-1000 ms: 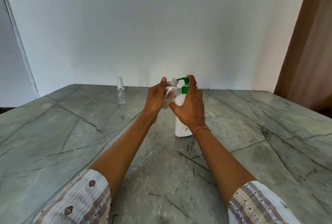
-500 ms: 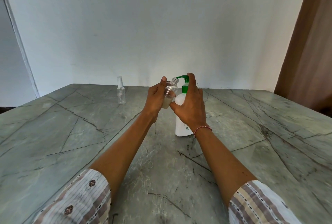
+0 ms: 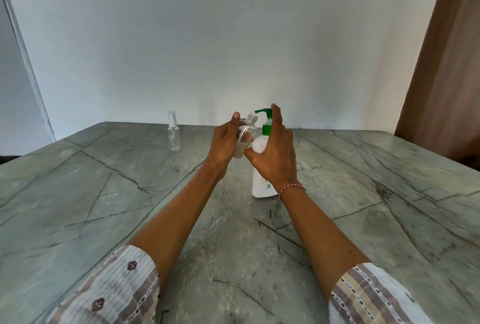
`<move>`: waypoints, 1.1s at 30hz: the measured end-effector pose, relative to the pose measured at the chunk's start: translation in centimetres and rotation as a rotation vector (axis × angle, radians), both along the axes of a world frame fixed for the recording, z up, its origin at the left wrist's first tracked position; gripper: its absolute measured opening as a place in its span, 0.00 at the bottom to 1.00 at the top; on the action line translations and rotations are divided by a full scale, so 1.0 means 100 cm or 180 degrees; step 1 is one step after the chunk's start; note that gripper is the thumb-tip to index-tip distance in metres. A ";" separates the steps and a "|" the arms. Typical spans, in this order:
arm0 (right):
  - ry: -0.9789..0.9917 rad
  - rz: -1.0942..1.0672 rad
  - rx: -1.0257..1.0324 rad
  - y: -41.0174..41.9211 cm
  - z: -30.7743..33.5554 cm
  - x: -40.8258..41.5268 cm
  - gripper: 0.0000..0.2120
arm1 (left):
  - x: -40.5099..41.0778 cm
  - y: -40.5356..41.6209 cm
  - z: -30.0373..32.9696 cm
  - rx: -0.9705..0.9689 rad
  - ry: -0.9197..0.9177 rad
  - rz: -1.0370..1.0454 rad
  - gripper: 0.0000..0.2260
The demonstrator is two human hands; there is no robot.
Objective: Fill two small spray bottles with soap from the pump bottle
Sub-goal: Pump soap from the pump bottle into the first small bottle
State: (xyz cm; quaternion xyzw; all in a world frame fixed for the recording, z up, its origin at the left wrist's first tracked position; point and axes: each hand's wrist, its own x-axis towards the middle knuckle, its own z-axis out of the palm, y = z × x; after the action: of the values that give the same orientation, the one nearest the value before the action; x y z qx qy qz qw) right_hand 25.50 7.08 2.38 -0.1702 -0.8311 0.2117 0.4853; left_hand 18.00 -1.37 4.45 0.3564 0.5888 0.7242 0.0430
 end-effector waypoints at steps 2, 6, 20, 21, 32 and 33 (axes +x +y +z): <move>-0.0038 0.0013 -0.0005 0.000 0.000 -0.001 0.50 | 0.000 0.000 0.000 0.0008 -0.0019 -0.0008 0.17; 0.0011 0.0065 0.0035 -0.002 0.001 -0.001 0.48 | 0.002 -0.001 0.002 0.0017 -0.0011 0.0007 0.16; 0.0024 0.0040 -0.0046 -0.001 0.000 0.001 0.51 | 0.001 0.000 0.001 0.0009 -0.0001 0.0004 0.16; 0.0013 0.0048 -0.0051 -0.002 0.001 0.001 0.51 | 0.001 0.001 0.001 0.0011 -0.0002 0.0003 0.16; 0.0044 0.0157 -0.0037 -0.002 0.003 0.002 0.46 | -0.001 0.002 -0.002 0.0044 -0.0073 0.0014 0.18; 0.0050 0.0148 -0.0037 -0.002 0.003 0.002 0.46 | -0.001 0.002 -0.002 0.0045 -0.0071 0.0008 0.18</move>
State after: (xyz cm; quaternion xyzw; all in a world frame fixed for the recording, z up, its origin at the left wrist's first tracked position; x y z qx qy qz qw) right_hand 25.66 6.87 2.68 -0.1520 -0.8297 0.2290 0.4858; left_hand 17.87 -1.17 4.24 0.3479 0.5836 0.7323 0.0461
